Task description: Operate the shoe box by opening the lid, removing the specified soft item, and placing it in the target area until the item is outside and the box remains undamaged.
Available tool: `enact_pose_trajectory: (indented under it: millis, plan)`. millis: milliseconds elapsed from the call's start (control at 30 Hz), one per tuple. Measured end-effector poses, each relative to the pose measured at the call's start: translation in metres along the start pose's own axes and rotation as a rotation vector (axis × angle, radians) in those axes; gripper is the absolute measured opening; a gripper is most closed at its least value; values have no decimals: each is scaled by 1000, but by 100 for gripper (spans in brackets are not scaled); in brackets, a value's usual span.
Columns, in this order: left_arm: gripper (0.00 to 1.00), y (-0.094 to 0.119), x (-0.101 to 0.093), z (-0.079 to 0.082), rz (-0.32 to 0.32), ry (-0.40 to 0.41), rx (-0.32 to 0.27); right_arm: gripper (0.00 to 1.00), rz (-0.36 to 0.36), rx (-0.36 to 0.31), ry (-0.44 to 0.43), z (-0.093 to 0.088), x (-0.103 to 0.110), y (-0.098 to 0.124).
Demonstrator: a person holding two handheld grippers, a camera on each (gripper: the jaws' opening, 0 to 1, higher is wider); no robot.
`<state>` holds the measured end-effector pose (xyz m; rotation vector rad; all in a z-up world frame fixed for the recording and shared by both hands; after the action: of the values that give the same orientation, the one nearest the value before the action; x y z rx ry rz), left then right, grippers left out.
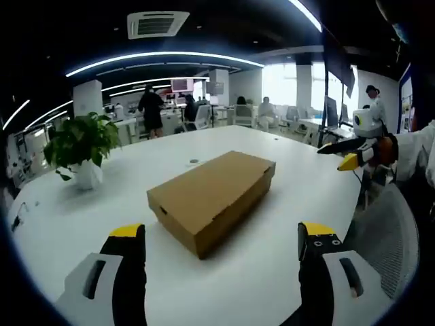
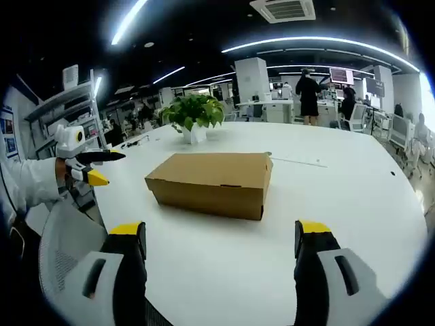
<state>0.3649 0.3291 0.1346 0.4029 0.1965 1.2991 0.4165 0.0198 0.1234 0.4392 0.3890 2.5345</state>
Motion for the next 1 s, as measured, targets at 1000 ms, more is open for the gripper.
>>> enact_pose_trajectory:
  millis: [1000]
  plan:
    - [96, -2, 0, -4, -7, -4, 9, 86, 2, 5, 1, -2, 1, 1]
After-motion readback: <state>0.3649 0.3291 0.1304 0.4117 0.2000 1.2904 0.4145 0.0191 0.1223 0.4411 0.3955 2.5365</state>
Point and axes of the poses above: the point that each gripper's makers call its tool centre point, and the gripper's own axes: y roughly backward along the fingers, x roughly to its left, z roughly out of its top, the point moved 4 cm from there along y, roughly backward along the fingers, and after that the axes turned 12 degrees about z, right-handed, at the moved point
